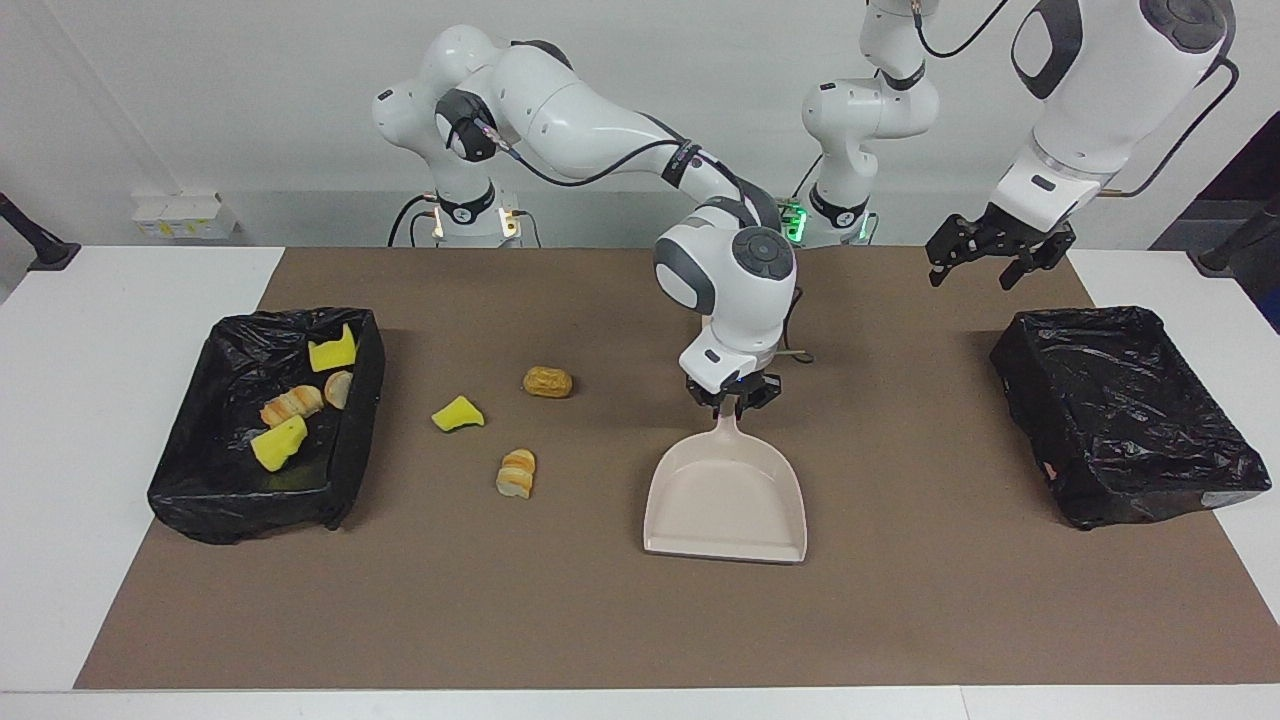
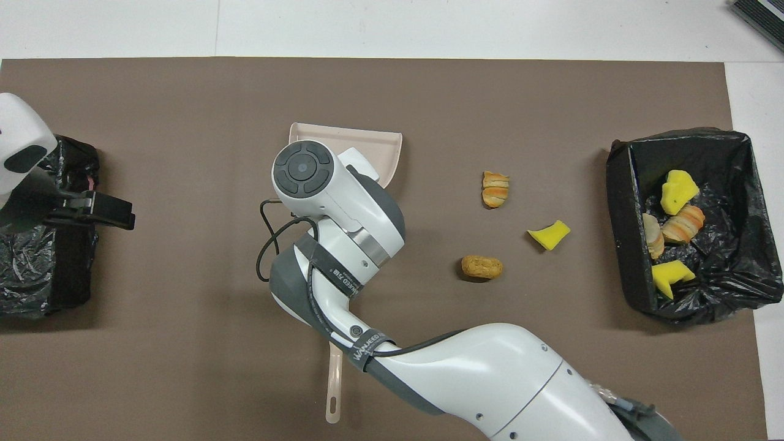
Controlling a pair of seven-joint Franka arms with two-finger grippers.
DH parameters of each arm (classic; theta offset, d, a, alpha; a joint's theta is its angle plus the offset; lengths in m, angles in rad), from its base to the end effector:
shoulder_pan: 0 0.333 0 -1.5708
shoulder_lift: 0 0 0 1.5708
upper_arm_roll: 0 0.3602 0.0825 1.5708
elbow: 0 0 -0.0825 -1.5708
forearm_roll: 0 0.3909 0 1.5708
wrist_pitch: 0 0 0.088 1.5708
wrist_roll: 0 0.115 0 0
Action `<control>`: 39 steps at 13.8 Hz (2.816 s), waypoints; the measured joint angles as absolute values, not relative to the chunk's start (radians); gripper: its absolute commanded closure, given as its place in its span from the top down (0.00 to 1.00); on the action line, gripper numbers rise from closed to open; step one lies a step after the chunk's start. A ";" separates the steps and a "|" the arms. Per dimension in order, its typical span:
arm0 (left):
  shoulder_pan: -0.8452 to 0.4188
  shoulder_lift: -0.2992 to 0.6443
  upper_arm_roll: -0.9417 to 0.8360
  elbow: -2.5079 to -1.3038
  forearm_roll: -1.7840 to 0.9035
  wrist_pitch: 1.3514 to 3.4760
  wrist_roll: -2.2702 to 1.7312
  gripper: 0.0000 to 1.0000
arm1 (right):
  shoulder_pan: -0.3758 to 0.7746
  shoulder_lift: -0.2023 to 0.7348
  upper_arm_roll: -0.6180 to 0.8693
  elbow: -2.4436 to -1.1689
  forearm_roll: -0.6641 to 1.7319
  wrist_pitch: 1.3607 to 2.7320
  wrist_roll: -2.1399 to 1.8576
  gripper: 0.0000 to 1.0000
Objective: Sweep and dump trash in bin
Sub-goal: 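Carry the empty dustpan back and set it on the table center, then grasp the dustpan with the left gripper while the right gripper reaches the brush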
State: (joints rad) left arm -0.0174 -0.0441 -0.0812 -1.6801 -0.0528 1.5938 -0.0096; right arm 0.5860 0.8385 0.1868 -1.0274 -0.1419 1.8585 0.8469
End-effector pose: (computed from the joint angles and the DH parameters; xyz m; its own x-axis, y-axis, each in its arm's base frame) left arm 0.5418 -0.0606 0.6348 0.9953 -0.0874 -0.0428 -0.0853 -0.9952 0.0487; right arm 0.6231 0.5149 0.3679 0.9955 -0.0951 0.0010 -0.0951 -0.9955 -0.0047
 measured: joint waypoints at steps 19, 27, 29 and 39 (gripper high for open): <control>-0.021 -0.040 -0.093 -1.684 -0.053 1.624 -0.009 1.00 | 0.254 0.398 0.177 -1.249 -0.098 1.816 0.751 1.00; -0.174 0.037 -0.109 -1.747 -0.054 1.848 -0.132 1.00 | 0.471 0.090 0.192 -1.707 0.045 1.795 0.858 1.00; -0.171 0.036 -0.102 -1.743 -0.054 1.855 -0.132 1.00 | 0.518 0.062 0.192 -1.782 0.066 1.812 0.883 1.00; -0.207 0.129 -0.108 -1.727 -0.058 1.980 -0.244 1.00 | 0.773 0.090 0.191 -2.012 0.155 2.085 1.087 1.00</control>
